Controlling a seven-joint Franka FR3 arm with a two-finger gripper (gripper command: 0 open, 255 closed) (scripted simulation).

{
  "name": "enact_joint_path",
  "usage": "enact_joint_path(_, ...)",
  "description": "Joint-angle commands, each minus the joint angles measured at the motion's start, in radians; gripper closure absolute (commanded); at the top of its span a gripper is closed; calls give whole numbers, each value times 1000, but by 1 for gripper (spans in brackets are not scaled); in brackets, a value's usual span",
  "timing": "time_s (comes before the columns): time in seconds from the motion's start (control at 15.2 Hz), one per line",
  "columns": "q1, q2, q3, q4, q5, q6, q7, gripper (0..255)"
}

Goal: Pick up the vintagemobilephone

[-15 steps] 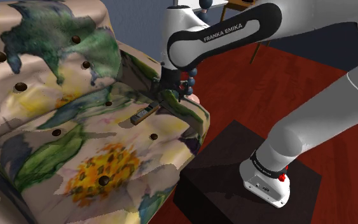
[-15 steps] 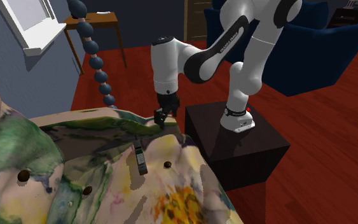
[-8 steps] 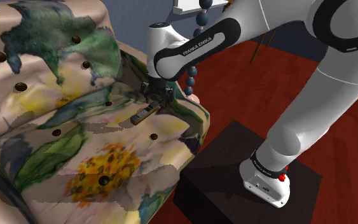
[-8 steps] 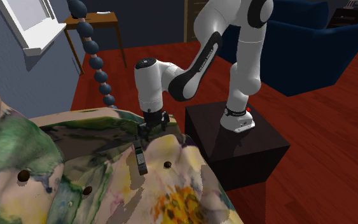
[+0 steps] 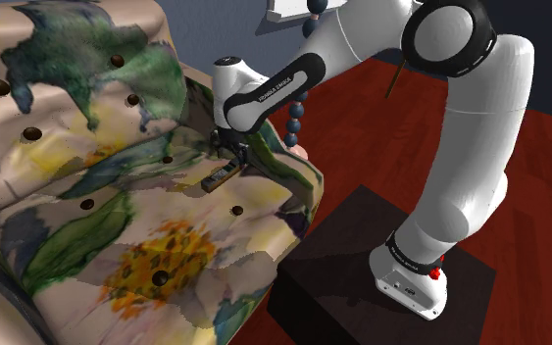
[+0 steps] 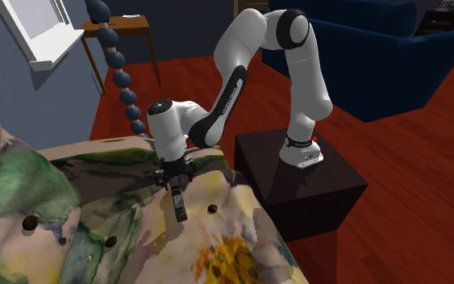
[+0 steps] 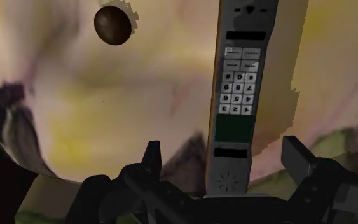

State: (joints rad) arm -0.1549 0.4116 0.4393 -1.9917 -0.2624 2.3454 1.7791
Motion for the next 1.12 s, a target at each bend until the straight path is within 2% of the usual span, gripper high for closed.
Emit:
enact_joint_path(0.0, 26, 69, -34, 61, -29, 4, 70, 0)
enact_joint_path(0.59, 48, 143, -65, 60, -69, 75, 97, 0)
enact_joint_path(0.66, 47, 142, -64, 58, -69, 76, 97, 255)
enact_joint_path(1.06, 47, 142, -64, 59, -68, 75, 97, 255)
